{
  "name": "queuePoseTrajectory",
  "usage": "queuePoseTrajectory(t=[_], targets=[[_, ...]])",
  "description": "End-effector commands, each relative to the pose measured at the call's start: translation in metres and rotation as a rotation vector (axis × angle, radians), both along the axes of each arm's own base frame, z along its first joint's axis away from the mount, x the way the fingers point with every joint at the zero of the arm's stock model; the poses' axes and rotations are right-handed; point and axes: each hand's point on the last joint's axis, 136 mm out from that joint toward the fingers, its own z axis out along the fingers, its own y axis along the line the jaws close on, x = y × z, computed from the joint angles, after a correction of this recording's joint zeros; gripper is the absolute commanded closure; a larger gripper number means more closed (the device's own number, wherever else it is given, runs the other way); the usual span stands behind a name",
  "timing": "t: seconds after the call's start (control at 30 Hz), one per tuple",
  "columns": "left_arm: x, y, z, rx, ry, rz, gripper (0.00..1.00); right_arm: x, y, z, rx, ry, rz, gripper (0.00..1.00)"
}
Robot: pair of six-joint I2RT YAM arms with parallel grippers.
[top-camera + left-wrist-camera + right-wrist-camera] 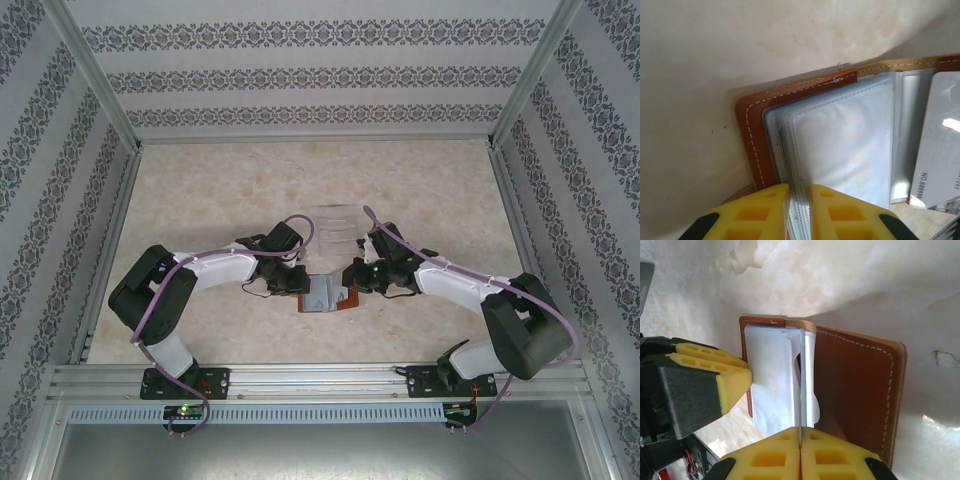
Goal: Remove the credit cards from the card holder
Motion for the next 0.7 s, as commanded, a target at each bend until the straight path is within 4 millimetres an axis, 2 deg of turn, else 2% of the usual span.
queuePoseTrajectory(t=[0.0, 0.37, 0.47, 0.67], targets=[[-0.029, 0.029, -0.03, 0.152, 0.113, -0.012, 0.81, 0.002, 0.0, 0.013, -0.04, -0.058, 0.047, 0.9], [-0.03, 0.029, -0.031, 0.153, 0.117, -0.017, 0.81, -0.007, -0.011, 0.038, -0.194, -0.186, 0.348, 0.93], [-0.03, 0.03, -0.03, 0.152, 0.114, -0.015, 0.81, -0.009, -0.012, 0.044, -0.255, -0.287, 0.478, 0.97], [-0.031, 0.029, -0.029, 0.148, 0.116, -0.019, 0.81, -0.012, -0.02, 0.057, -0.341, -0.458, 0.722, 0.97]])
